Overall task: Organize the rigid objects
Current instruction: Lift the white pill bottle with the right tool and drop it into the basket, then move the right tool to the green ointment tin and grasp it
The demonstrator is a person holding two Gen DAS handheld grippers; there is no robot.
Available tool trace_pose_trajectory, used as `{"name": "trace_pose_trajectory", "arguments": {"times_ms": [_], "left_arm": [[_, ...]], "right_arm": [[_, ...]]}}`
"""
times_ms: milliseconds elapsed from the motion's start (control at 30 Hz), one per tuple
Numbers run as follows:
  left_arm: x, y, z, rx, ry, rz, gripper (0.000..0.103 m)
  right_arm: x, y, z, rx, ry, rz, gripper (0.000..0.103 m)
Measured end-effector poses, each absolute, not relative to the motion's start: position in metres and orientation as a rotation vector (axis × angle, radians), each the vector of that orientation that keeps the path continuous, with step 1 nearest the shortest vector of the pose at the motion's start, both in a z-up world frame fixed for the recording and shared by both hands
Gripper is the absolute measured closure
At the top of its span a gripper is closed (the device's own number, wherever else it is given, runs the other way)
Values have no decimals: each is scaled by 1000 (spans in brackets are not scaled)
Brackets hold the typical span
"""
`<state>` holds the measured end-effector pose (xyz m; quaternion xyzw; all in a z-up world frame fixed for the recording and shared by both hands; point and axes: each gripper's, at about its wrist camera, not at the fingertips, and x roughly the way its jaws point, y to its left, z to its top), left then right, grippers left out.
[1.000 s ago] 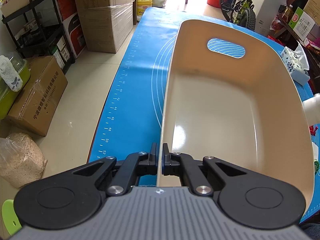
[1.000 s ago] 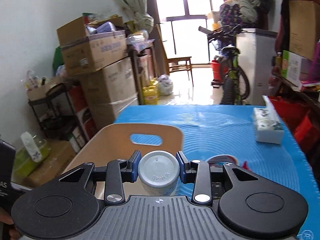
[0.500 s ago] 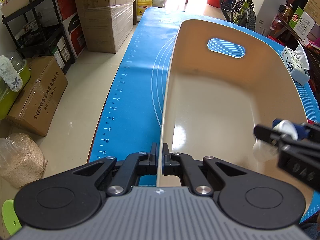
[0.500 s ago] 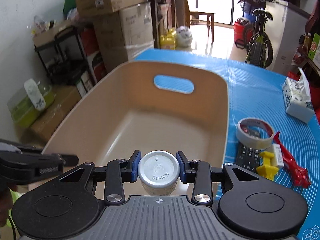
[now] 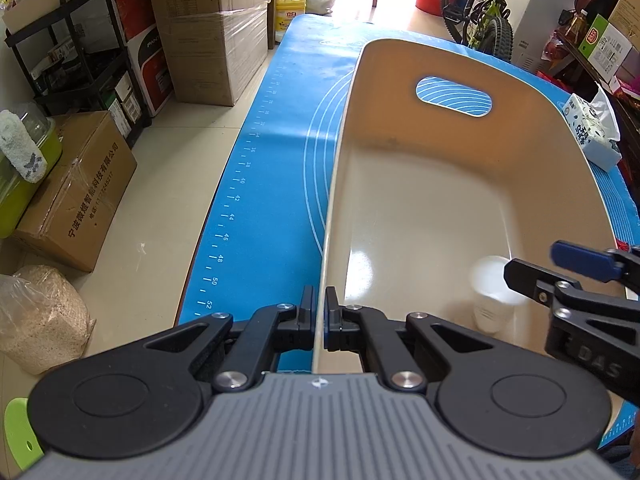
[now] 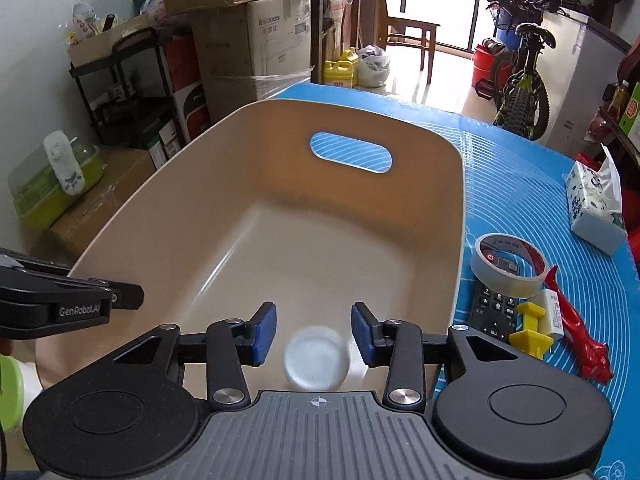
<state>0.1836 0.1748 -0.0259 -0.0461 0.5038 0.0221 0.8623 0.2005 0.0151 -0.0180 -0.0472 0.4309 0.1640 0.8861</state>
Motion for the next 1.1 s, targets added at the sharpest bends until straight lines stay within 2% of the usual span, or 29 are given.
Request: {"name": "trace_pose_trajectory", "arguments": {"times_ms": [67, 300, 633, 1100], "left_arm": [[183, 175, -26, -99, 1057, 47, 98], [183, 175, -26, -98, 1056, 49, 98], [183, 176, -26, -102, 1058, 49, 98], [184, 175, -26, -104, 1059, 50, 98]], "right_arm": [[197, 8, -14, -69, 879, 331, 38], [177, -34, 12, 75, 788, 324, 34], [151, -101, 42, 111, 697, 185, 29], [155, -173, -39, 182, 885, -70, 27]]}}
